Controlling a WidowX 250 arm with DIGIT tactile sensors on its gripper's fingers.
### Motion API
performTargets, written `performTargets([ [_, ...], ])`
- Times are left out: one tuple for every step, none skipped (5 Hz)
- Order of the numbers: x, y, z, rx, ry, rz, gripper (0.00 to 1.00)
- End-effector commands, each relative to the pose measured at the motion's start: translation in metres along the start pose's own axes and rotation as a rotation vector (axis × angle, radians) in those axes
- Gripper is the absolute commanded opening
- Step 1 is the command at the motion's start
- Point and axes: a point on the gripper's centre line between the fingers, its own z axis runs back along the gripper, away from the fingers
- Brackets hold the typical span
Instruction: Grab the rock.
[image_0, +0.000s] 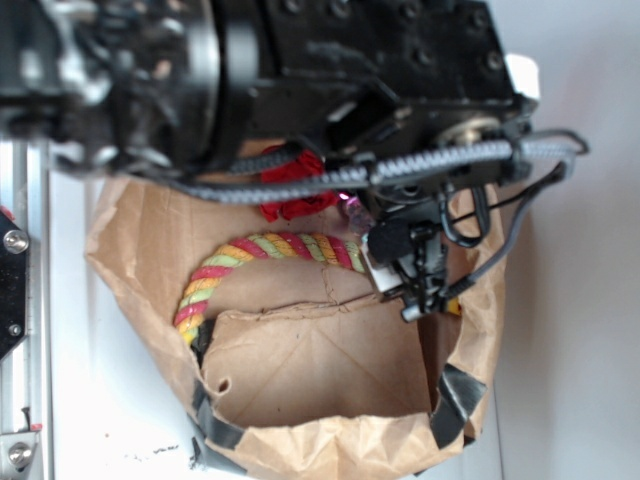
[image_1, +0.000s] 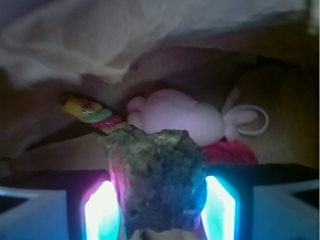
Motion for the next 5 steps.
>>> performTargets([
  [-0.005, -0.004, 0.049, -0.033, -0.108, -0.114, 0.00],
  [-0.013, 0.003, 0.060, -0.027, -0.102, -0.124, 0.00],
  [-0.032, 0.014, 0.076, -0.059, -0.078, -0.180, 0.00],
  [-0.045, 0.021, 0.084, -0.081, -0.088, -0.201, 0.00],
  [-0.053, 0.018, 0.086, -0.074, -0.108, -0.204, 0.00],
])
